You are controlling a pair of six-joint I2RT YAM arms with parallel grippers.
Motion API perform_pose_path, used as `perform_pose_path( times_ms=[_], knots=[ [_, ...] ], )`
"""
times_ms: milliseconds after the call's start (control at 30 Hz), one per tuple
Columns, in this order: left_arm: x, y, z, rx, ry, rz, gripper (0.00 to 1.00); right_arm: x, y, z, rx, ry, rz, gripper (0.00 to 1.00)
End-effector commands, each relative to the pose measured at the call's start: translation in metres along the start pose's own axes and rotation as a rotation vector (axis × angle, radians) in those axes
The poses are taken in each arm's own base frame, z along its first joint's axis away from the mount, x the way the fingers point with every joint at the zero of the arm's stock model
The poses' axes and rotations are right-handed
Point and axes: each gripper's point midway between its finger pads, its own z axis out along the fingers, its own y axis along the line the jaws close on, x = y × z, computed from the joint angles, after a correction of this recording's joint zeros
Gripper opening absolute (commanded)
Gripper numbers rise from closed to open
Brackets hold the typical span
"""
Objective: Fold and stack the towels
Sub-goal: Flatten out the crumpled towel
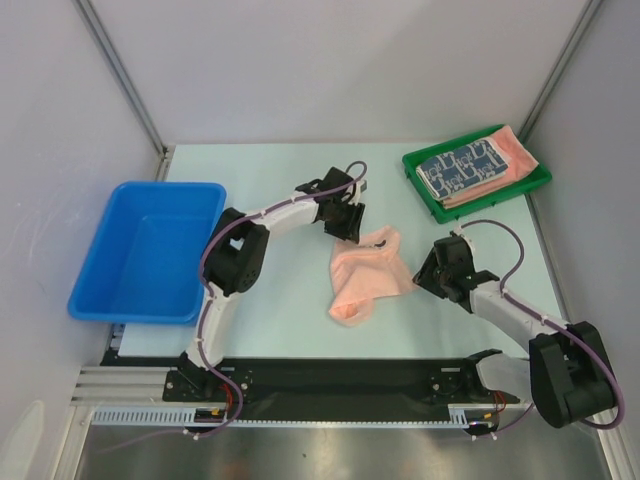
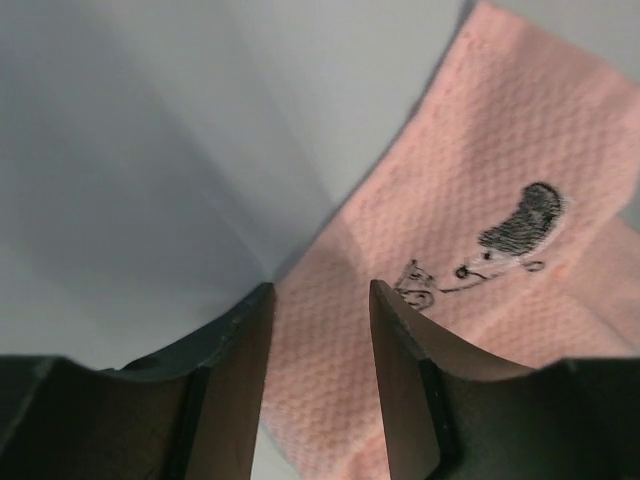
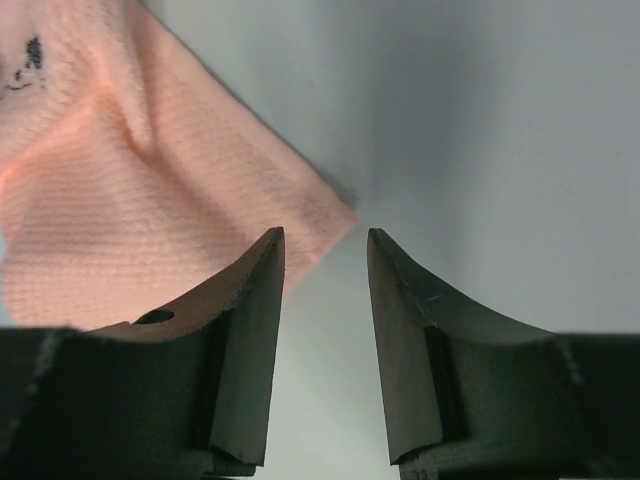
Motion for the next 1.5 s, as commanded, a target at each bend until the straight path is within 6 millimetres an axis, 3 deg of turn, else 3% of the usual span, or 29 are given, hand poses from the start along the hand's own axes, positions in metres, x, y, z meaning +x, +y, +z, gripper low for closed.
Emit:
perform_pose_path(
  times_ms=[0, 200, 267, 300, 367, 400, 500, 633, 667, 767, 800, 833, 867, 933, 1033, 1067, 1167, 1200, 1467],
  knots=[
    [-0.002, 0.001, -0.008, -0.001, -0.034, -0.011, 0.50, -0.001, -0.010, 0.005, 0.010, -0.049, 0.002, 0.43],
    [0.020, 0.008, -0.001, -0.020, 0.014, -0.044, 0.43, 0.004, -0.012, 0.017, 0.010, -0.046, -0.018, 0.43],
    [0.024, 0.010, -0.005, -0.036, 0.016, -0.059, 0.33, 0.004, -0.012, 0.018, 0.026, -0.046, -0.032, 0.41],
    [0.037, 0.014, -0.004, -0.050, 0.040, -0.072, 0.29, 0.006, -0.012, 0.018, 0.029, -0.041, -0.042, 0.40],
    [0.040, 0.013, -0.017, -0.065, 0.026, -0.104, 0.19, 0.009, -0.013, 0.020, 0.034, -0.033, -0.051, 0.37],
    [0.057, 0.017, -0.019, -0.080, 0.052, -0.125, 0.16, 0.011, -0.013, 0.020, 0.028, -0.031, -0.061, 0.36],
    [0.079, 0.015, -0.037, -0.088, 0.047, -0.191, 0.01, 0.014, -0.006, 0.026, -0.002, -0.015, -0.098, 0.30],
    [0.102, 0.009, -0.059, -0.084, 0.022, -0.276, 0.00, 0.015, 0.013, 0.036, -0.077, 0.031, -0.149, 0.13],
    [0.109, 0.006, -0.063, -0.086, 0.021, -0.285, 0.00, 0.014, 0.018, 0.037, -0.102, 0.033, -0.180, 0.03],
    [0.125, -0.003, -0.084, -0.081, -0.016, -0.322, 0.00, 0.003, 0.040, 0.033, -0.193, 0.030, -0.259, 0.00],
    [0.135, -0.004, -0.087, -0.075, -0.014, -0.334, 0.04, -0.006, 0.049, 0.031, -0.217, 0.017, -0.282, 0.00],
    [0.127, -0.011, -0.096, -0.043, -0.055, -0.350, 0.13, -0.006, 0.057, 0.030, -0.252, 0.027, -0.307, 0.00],
    [0.125, -0.011, -0.100, -0.045, -0.066, -0.348, 0.32, -0.007, 0.060, 0.029, -0.260, 0.036, -0.330, 0.00],
    [0.113, 0.001, -0.106, -0.123, -0.086, -0.311, 0.46, -0.007, 0.071, 0.032, -0.305, 0.066, -0.386, 0.00],
    [0.083, 0.022, -0.114, -0.228, -0.109, -0.262, 0.49, -0.006, 0.079, 0.039, -0.337, 0.100, -0.442, 0.00],
    [0.077, 0.036, -0.109, -0.259, -0.105, -0.269, 0.49, -0.001, 0.073, 0.040, -0.316, 0.134, -0.448, 0.00],
    [0.060, 0.053, -0.099, -0.251, -0.117, -0.278, 0.49, 0.000, 0.075, 0.042, -0.325, 0.147, -0.464, 0.00],
    [0.052, 0.051, -0.094, -0.216, -0.129, -0.269, 0.48, 0.000, 0.075, 0.042, -0.327, 0.149, -0.462, 0.00],
    [0.055, 0.059, -0.054, -0.186, -0.067, -0.282, 0.45, 0.003, 0.074, 0.046, -0.325, 0.155, -0.463, 0.00]
  ],
)
